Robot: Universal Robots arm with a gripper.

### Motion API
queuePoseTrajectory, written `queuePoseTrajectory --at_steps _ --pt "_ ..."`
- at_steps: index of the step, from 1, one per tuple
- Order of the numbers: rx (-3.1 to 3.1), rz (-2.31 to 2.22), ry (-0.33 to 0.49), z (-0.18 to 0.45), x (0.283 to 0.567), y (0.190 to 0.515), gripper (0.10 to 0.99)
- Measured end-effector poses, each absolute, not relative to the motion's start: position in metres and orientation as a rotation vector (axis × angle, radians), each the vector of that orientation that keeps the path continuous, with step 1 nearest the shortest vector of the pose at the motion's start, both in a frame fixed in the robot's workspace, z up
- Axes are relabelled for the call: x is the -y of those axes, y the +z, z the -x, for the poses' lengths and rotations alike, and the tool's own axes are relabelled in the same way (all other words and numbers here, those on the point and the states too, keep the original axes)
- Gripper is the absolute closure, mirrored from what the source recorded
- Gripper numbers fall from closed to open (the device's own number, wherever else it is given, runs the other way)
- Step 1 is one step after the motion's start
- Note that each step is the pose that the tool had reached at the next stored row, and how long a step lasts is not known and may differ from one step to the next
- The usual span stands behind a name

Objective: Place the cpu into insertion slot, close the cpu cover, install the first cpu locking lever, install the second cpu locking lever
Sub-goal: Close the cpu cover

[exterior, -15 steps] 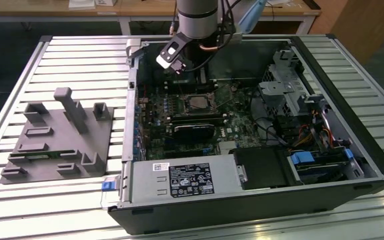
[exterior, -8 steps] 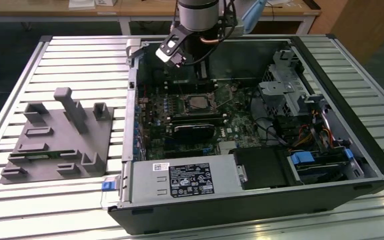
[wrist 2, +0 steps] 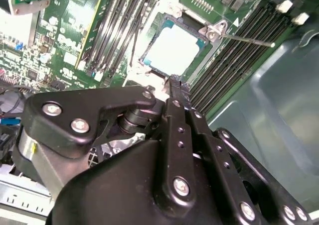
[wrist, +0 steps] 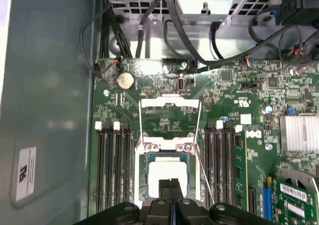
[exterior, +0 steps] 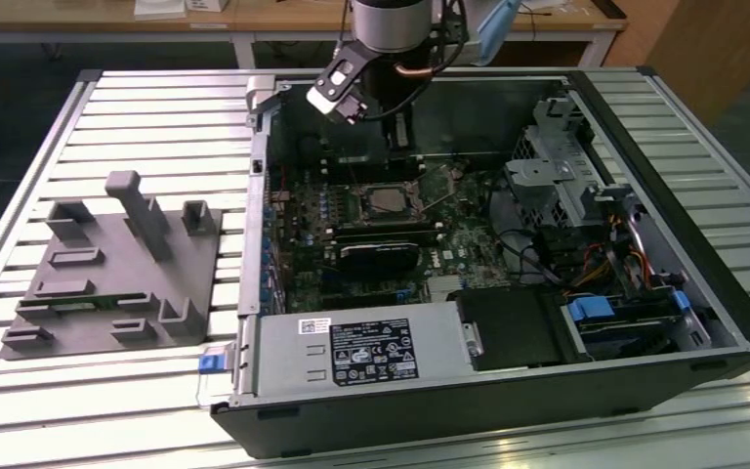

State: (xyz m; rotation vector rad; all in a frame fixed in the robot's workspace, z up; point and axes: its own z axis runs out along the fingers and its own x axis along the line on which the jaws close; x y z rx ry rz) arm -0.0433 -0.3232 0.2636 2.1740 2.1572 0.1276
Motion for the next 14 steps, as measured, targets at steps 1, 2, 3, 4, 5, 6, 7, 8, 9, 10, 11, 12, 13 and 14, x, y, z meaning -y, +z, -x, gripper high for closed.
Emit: queuePoseTrajectory --at_steps 1,2,3,4,5,6,7,8,9,10,11,12,13,14 --pt "-2.158 -2.175 0.126 0.041 0.323 0.264 0.98" --pt "-2.159 -2.176 0.125 0.038 0.323 0.264 0.98" --pt "-2.159 -2.177 0.123 0.035 0.323 0.264 0.98" --pt "-2.161 -2.177 0.121 0.032 0.323 0.264 0.98" --pt "-2.162 -2.178 0.119 0.029 0.323 0.264 0.98" --pt "-2.163 -2.18 0.117 0.026 0.323 0.264 0.98" --pt "-2.164 -2.181 0.114 0.023 0.323 0.264 0.98" --pt "-2.165 -2.182 0.111 0.02 0.323 0.264 0.98" --pt "-2.166 -2.183 0.109 0.016 0.323 0.264 0.98" --pt "-2.168 -2.185 0.106 0.012 0.323 0.264 0.98" --pt "-2.169 -2.186 0.103 0.009 0.323 0.264 0.98" --pt "-2.171 -2.188 0.1 0.006 0.323 0.264 0.98" --pt "-2.173 -2.19 0.097 0.002 0.323 0.264 0.98" --pt "-2.174 -2.191 0.093 -0.001 0.323 0.264 0.98"
